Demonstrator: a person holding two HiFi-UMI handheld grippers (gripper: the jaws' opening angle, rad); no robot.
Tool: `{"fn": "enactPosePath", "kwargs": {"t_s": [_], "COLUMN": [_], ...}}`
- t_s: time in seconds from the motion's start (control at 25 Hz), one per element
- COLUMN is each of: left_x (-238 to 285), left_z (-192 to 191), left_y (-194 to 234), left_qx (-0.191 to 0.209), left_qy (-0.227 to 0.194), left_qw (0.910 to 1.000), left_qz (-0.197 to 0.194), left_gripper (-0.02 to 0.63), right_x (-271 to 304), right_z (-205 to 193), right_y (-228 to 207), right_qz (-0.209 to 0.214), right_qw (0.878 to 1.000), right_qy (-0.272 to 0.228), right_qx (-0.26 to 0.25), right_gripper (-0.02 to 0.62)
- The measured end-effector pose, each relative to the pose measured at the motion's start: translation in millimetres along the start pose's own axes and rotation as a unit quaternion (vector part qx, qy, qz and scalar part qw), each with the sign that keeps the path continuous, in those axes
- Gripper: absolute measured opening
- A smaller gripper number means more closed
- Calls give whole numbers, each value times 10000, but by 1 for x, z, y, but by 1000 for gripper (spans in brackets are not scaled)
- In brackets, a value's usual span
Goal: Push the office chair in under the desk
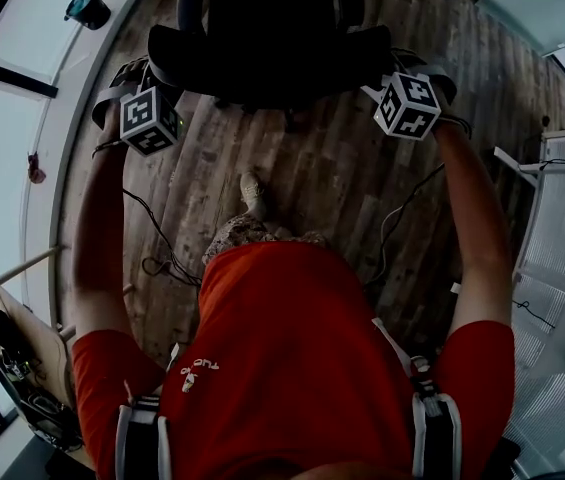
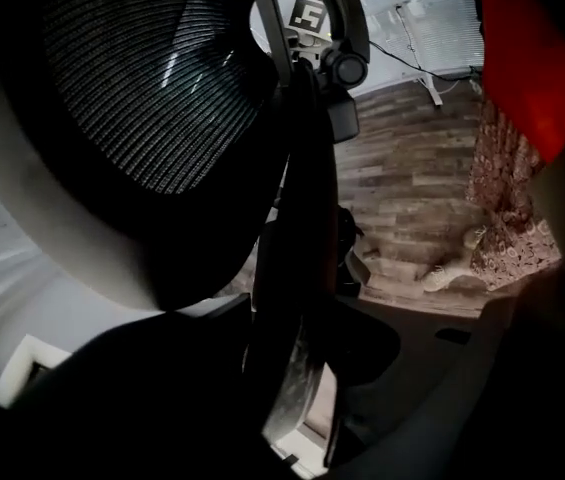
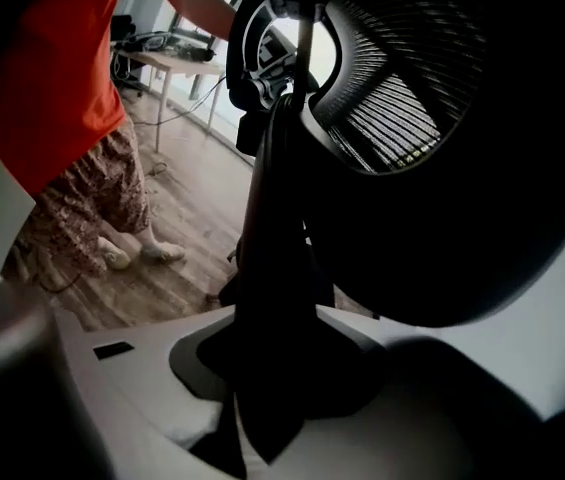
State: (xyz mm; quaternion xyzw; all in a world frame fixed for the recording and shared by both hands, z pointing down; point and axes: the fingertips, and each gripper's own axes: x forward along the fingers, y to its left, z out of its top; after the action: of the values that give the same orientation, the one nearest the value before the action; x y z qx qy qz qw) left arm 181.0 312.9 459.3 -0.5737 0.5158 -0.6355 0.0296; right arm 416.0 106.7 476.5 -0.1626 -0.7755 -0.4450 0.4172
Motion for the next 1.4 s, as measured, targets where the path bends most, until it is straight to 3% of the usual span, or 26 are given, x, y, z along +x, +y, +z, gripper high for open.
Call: {"fn": "enactPosePath", "kwargs": {"t_s": [0.04, 0.24, 0.64, 1.04, 1.4], "left_x": [2, 14, 44, 94, 125], "left_z": [-1, -2, -1, -32, -70], "left_y": [-1, 3, 36, 99, 142], "left_qx": [66, 619, 662, 733, 754], "left_qy": [19, 2, -322, -327, -321], "left_qw": [10000, 9981, 9972, 9964, 9964], "left_qz": [-53, -8, 126, 262, 197], "left_gripper": [184, 83, 78, 80, 81], "right_x": [1, 3, 34, 75, 112], "right_z": [0, 0, -18, -1, 16], "right_y": [-3, -8, -45, -127, -173], "right_qz": [-92, -163, -167, -238, -162], "right_qw": [9999, 9995, 9994, 9995, 9997], "right_qy": [25, 13, 128, 156, 191], "right_qx": [-100, -277, -272, -103, -68], "right_gripper": [123, 107, 104, 104, 98]}}
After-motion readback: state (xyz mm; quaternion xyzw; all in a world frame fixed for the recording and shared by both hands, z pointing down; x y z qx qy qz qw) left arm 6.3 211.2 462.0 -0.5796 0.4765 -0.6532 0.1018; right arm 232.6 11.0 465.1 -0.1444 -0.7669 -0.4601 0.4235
